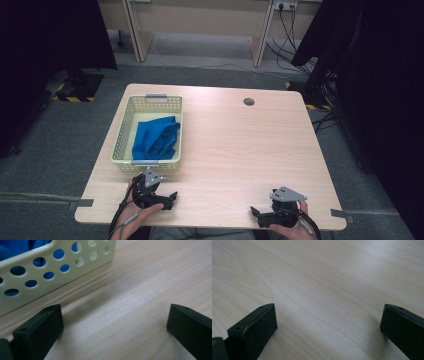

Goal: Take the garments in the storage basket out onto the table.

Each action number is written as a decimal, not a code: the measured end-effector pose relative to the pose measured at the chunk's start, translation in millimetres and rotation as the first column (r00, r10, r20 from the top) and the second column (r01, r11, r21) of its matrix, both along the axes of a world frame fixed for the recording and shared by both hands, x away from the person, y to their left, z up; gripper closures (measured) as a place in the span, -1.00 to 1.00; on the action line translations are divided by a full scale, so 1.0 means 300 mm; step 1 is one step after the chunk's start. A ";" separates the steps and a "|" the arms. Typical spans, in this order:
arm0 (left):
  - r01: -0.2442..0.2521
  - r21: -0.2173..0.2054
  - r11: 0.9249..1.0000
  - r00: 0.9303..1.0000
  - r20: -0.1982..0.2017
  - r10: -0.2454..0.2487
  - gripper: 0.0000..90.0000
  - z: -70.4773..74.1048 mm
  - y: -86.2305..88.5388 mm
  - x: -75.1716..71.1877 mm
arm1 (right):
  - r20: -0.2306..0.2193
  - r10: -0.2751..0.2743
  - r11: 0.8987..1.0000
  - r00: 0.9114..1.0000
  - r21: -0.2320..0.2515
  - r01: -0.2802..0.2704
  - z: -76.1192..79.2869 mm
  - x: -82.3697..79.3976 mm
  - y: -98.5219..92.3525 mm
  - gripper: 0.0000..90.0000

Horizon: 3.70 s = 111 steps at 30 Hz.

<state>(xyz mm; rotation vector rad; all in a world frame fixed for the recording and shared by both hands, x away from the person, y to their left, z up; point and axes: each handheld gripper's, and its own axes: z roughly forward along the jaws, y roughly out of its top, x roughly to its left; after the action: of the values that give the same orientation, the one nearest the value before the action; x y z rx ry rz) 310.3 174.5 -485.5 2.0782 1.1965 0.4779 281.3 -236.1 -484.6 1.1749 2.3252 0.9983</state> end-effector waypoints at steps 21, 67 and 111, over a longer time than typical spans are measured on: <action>-0.010 -0.015 1.000 1.000 0.014 0.010 -0.94 0.025 0.009 -0.008 | 0.001 0.001 1.000 1.000 0.000 -0.001 0.000 0.000 0.000 -0.97; -0.158 -0.041 0.987 0.979 0.127 0.162 -0.92 0.372 0.076 0.264 | 0.000 0.002 1.000 1.000 0.001 -0.002 0.000 0.001 0.000 -0.97; -0.241 0.078 0.967 0.969 -0.028 0.244 -0.90 0.186 0.047 0.622 | -0.001 0.009 1.000 1.000 0.001 -0.009 0.000 0.003 -0.002 -0.97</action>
<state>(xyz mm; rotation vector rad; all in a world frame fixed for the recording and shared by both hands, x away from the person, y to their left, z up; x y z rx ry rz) 496.8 188.5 -429.9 2.0183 1.4858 0.6066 282.2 -236.8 -484.5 1.1673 2.3328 1.0024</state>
